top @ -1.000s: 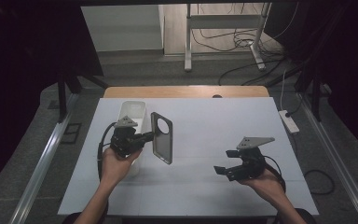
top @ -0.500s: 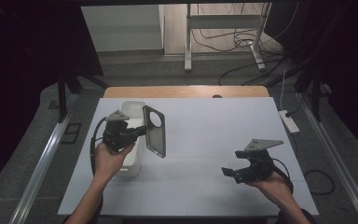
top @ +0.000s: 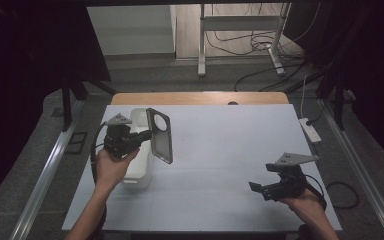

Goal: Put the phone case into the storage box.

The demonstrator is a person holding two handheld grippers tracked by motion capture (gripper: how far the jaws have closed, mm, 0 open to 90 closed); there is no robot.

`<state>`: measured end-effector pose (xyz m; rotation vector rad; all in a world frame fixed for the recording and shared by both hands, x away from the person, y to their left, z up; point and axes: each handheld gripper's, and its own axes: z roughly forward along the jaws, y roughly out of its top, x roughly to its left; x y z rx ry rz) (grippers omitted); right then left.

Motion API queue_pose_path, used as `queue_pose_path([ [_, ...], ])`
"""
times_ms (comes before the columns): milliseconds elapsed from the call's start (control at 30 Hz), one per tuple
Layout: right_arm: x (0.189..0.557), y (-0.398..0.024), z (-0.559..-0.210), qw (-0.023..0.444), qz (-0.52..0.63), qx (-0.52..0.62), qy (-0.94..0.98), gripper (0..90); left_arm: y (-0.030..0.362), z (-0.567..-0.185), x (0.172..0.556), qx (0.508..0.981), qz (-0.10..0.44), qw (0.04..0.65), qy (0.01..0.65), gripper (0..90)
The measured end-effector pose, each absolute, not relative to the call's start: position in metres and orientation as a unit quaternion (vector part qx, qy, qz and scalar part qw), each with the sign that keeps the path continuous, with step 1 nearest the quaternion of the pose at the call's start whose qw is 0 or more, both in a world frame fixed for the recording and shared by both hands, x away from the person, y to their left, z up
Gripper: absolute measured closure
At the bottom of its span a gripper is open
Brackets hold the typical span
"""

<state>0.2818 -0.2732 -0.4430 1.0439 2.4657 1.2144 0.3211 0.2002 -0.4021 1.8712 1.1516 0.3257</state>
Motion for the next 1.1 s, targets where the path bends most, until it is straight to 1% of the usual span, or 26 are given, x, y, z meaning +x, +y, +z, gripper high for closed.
queue_pose_path([
  [200, 0.279, -0.284, -0.445, 0.116, 0.409, 0.366, 0.828, 3.3, 0.208, -0.396, 0.324, 0.752, 0.142, 0.441, 0.468, 89.1],
  [400, 0.276, -0.292, -0.446, 0.120, 0.409, 0.376, 0.823, 2.5, 0.216, -0.394, 0.327, 0.749, 0.147, 0.437, 0.476, 89.1],
  [1100, 0.255, -0.325, -0.446, 0.146, 0.405, 0.418, 0.800, 2.1, 0.244, -0.391, 0.352, 0.730, 0.169, 0.418, 0.513, 89.1],
])
